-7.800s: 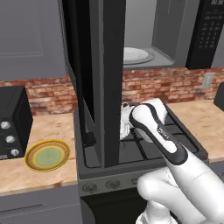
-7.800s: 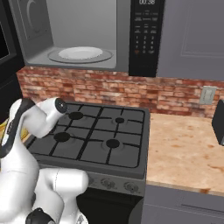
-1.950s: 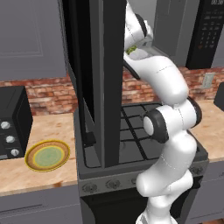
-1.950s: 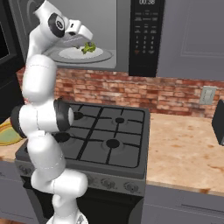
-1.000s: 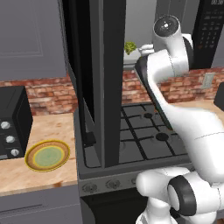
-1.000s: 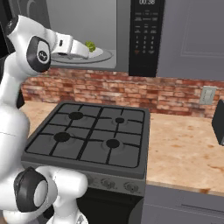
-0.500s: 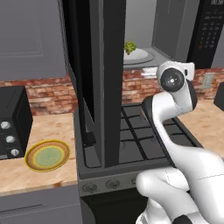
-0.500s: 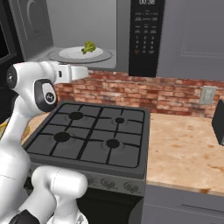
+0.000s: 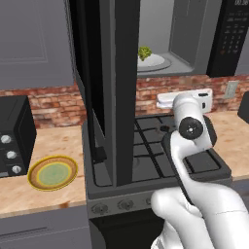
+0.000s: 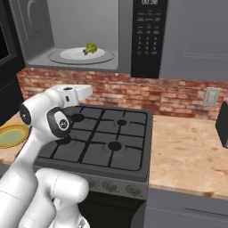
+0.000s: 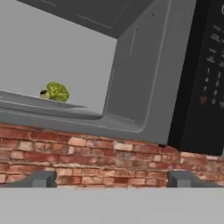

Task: Pick the broccoli from the counter and place it in the microwave. Then turn on the microwave.

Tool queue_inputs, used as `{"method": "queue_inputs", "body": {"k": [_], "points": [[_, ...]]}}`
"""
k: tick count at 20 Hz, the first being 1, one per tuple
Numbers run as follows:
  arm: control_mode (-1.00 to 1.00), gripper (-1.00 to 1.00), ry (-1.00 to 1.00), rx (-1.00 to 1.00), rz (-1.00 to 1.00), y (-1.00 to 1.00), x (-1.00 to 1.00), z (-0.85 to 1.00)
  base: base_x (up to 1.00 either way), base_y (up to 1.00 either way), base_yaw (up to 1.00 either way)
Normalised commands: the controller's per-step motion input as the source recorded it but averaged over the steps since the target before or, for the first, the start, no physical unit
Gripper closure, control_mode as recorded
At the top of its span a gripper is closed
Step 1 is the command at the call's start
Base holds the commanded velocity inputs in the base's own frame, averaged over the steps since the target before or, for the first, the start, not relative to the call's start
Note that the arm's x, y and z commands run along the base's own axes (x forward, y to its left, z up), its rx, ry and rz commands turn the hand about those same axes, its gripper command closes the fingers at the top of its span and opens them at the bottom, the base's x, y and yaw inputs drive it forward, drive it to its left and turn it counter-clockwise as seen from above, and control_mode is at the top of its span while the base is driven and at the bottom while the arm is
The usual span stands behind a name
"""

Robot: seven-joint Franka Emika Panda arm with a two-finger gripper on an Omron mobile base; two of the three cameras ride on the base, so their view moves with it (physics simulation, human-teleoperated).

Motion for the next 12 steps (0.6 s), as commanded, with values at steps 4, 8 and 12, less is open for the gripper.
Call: {"method": "queue_inputs", "body": {"k": [4,8,12], "points": [[-1.00,-1.00,-0.10,-0.09,0.01,0.01,0.01,-0.38,0.00,0.00,0.00],[-1.00,1.00,-0.03,-0.09,0.00,0.27,0.13,-0.40,0.00,0.00,0.00],[-1.00,1.00,-0.06,-0.08,0.00,0.30,0.02,-0.28,0.00,0.00,0.00]]}}
